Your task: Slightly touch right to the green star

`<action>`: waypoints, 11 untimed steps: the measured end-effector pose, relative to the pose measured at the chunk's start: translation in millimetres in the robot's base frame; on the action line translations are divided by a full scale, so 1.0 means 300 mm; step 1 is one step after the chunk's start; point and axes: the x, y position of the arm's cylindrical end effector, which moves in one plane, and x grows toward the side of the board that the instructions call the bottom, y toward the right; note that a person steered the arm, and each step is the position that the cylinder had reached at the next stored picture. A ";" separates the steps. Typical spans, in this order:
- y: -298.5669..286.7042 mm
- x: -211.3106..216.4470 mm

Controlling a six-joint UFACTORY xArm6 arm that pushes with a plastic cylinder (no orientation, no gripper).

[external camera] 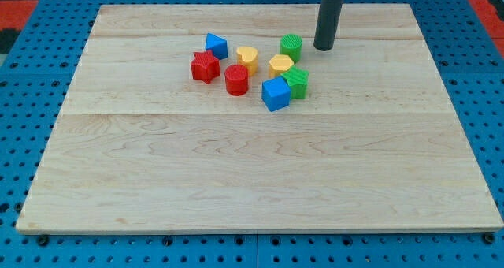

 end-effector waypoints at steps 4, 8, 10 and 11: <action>0.053 -0.002; 0.139 0.461; -0.012 0.458; -0.062 0.363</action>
